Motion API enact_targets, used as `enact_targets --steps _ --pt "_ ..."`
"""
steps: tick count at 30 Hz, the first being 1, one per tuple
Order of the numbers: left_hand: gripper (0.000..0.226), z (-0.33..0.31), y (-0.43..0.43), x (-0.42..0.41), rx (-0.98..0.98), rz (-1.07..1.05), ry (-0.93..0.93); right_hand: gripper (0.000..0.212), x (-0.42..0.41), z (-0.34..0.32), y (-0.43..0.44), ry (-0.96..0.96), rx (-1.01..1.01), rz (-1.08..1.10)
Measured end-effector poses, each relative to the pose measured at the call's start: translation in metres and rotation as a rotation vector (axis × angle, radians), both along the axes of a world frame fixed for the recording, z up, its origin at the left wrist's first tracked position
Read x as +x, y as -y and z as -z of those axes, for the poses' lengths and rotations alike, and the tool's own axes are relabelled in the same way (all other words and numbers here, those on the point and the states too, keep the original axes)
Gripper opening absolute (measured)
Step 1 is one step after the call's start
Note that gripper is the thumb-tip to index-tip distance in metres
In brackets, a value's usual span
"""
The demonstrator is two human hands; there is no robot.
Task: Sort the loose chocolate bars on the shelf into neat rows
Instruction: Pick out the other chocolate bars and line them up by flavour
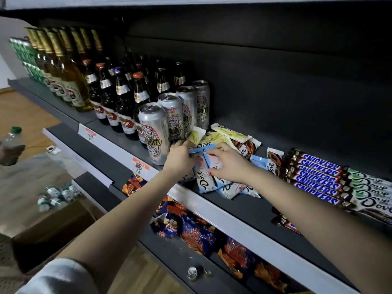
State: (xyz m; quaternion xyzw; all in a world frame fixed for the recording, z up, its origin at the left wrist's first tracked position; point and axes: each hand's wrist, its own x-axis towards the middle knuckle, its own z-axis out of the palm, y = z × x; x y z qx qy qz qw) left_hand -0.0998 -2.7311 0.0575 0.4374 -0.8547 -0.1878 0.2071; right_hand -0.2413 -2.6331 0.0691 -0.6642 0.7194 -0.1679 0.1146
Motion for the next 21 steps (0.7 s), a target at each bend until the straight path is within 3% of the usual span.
enact_targets --steps 5,12,17,21 --pt "0.036 0.001 0.002 0.001 0.027 0.013 -0.012 0.063 0.004 0.002 0.002 -0.011 -0.05 0.058" --pt "0.023 -0.005 -0.009 -0.002 0.022 0.102 -0.234 0.068 -0.009 -0.005 -0.002 0.152 -0.367 0.221" --pt "0.02 -0.023 -0.032 -0.032 0.44 0.324 -0.47 0.063 -0.003 -0.017 -0.013 0.276 -0.601 0.33" --pt "0.033 -0.022 -0.034 -0.055 0.529 0.34 -0.576 0.049 -0.016 -0.018 -0.031 0.225 -0.722 0.326"
